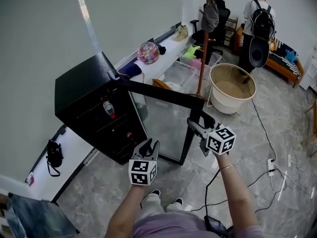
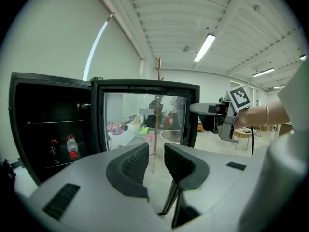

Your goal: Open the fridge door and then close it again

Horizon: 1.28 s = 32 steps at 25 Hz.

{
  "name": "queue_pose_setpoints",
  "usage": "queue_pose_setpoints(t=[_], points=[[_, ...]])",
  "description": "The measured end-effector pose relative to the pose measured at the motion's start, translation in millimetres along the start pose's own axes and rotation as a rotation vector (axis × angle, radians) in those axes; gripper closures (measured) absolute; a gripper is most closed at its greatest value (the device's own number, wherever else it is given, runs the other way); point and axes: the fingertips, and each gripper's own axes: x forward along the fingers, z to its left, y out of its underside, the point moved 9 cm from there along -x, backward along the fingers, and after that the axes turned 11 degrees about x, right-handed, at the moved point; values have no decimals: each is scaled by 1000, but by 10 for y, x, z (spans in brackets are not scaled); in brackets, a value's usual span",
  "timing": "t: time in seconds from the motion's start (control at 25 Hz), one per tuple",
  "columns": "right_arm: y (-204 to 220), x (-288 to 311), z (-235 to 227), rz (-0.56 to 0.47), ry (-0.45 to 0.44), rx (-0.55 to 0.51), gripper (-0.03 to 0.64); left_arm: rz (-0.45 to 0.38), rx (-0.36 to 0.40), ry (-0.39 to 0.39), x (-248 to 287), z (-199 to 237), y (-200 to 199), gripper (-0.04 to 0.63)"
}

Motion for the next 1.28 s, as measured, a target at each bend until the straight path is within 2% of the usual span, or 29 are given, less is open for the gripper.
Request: queue_pose_setpoints(t=[0.2,0.52,0.92,1.04,1.28], points=[[23,-17,2,-25,2,6,374,13,-17,-57,-206,27,78,492],[156,-194,279,-14,-64,29,390,35,-61,-87,-267,13,174,495],[445,-410,1071,3,-113,-48,404,-6,-96,-116,-506,353,311,497],[545,-405,1311,-4,-110,-92,407,-6,-113,-123,-657,519,440,497],[713,-402,1886,-14,-79,-97,403,21,-136,-140,-1110,930,721,499]])
